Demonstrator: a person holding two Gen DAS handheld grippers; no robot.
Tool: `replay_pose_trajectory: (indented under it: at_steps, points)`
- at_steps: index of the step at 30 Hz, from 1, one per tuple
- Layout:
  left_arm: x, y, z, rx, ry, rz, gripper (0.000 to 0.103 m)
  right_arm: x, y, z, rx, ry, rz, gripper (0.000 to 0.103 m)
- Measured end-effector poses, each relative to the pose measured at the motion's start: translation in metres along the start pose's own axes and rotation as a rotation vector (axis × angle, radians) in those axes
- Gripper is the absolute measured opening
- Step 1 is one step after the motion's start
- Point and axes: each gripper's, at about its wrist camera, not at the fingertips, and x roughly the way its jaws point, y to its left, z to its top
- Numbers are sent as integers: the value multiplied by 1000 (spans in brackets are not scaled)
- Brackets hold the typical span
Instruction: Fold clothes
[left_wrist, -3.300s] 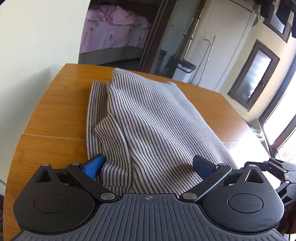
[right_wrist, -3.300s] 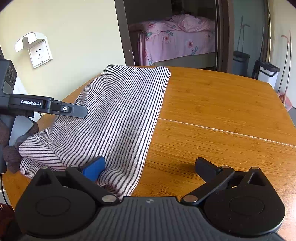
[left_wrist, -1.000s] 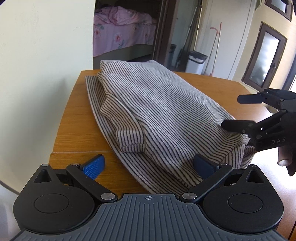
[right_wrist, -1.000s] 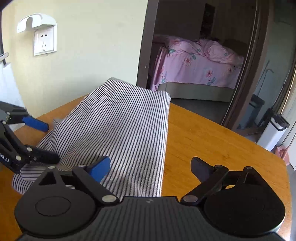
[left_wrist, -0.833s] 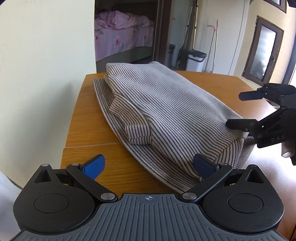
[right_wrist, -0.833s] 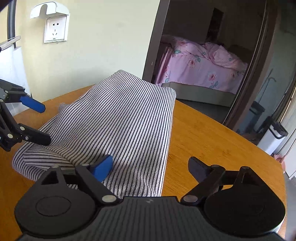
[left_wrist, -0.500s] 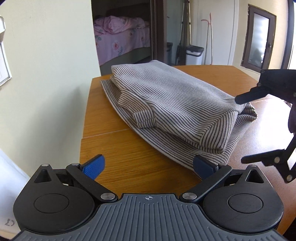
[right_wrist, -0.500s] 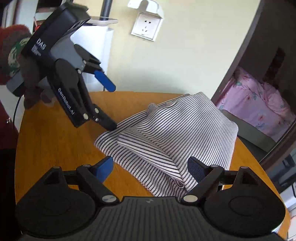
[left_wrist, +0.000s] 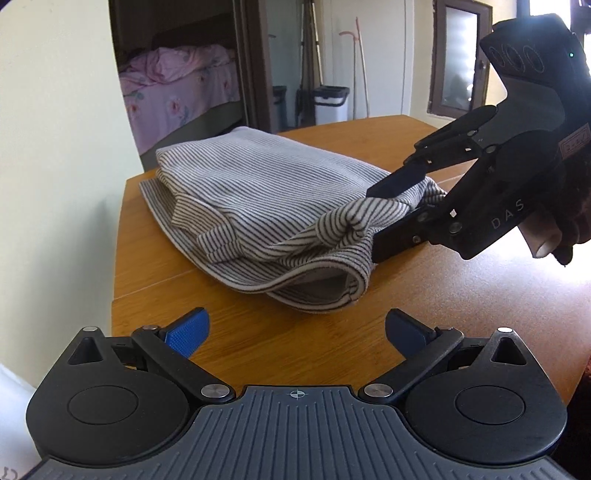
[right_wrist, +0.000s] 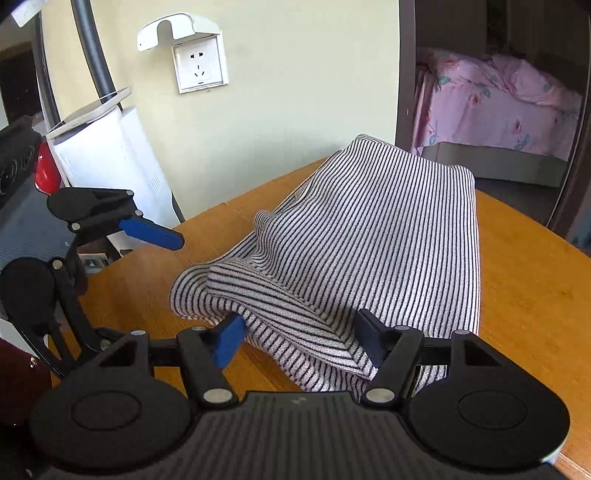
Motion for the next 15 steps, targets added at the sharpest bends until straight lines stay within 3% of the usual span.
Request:
replay_pose_trajectory:
  at_steps: [4, 7, 11, 15]
  points:
    - [16, 3, 14, -36, -11, 77, 103, -10, 14, -8, -120, -29, -63, 70]
    - [15, 12, 21, -113, -20, 54, 103, -20, 34, -25, -299, -82, -177, 86]
    - [13, 19, 23, -174, -17, 29, 103, -10, 50, -46, -494, -86, -274, 86]
    - [15, 21, 20, -234, -11, -2, 103, 13, 55, -48, -610, -121, -372, 85]
